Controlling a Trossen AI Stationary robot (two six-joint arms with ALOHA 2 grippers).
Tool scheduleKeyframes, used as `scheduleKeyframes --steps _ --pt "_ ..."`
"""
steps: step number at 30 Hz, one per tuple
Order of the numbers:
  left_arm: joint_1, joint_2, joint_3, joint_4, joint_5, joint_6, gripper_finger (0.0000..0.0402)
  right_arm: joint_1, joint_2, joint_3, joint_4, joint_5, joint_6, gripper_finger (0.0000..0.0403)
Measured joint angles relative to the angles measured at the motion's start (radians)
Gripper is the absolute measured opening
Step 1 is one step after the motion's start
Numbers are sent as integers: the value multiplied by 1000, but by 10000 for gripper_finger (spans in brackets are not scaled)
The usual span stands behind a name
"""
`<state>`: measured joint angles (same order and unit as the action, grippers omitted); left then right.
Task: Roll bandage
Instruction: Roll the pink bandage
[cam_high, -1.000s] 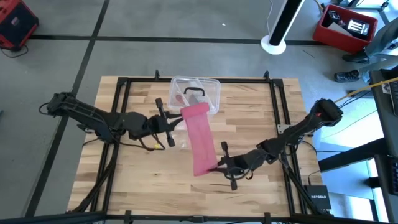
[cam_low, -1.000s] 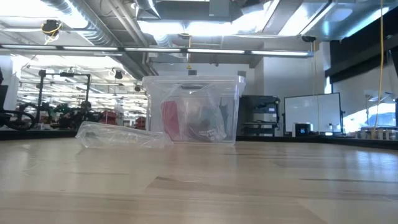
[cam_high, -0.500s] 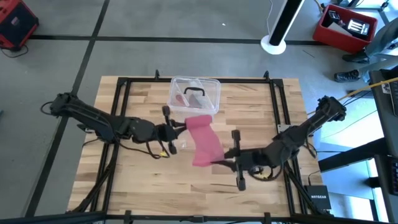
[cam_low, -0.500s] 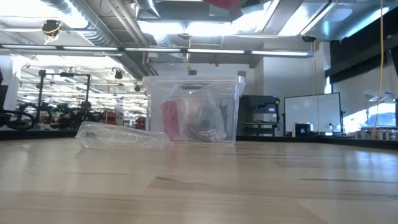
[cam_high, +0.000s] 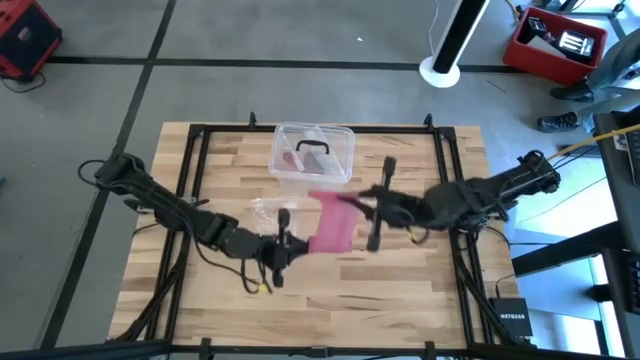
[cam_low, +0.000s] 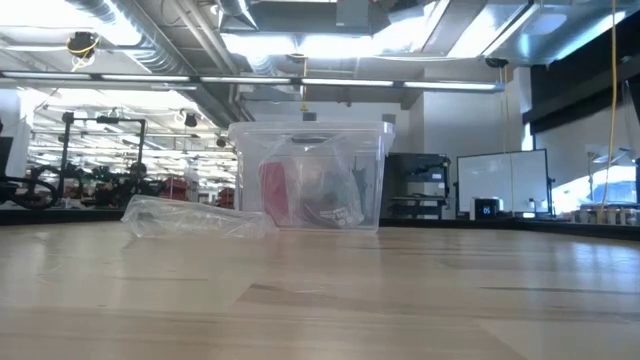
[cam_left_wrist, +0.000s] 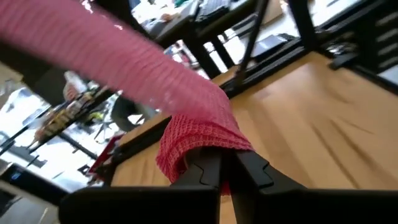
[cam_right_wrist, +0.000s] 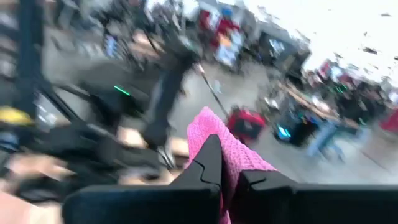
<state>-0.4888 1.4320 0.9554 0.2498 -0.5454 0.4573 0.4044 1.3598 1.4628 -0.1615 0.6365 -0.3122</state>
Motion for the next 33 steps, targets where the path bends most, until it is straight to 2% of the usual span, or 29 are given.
scheduleKeyframes --steps 3,5,7,10,15,18,23,30,33 --pt "-41 18 0 27 -1 0 2 -88 -3 -6 -99 -44 62 5" --pt "-69 19 0 60 -2 14 2 -151 -3 -33 -107 -160 93 5" --pt "-95 19 0 100 -2 44 2 -204 -3 -63 -103 -249 125 4" --pt "-133 16 21 108 -7 108 2 -272 -6 -127 -89 -326 157 3" --pt "-172 12 83 102 -31 193 2 -327 -6 -262 7 -493 240 4" --pt "-193 -4 124 93 -86 283 3 -326 -6 -372 104 -525 298 4" --pt "-203 -61 157 92 -235 442 3 -302 3 -549 358 -607 471 4" --pt "-102 -85 157 20 -242 414 3 -261 30 -601 403 -618 598 8" --pt "-67 -76 154 -3 -239 369 3 -263 30 -601 402 -601 629 36"
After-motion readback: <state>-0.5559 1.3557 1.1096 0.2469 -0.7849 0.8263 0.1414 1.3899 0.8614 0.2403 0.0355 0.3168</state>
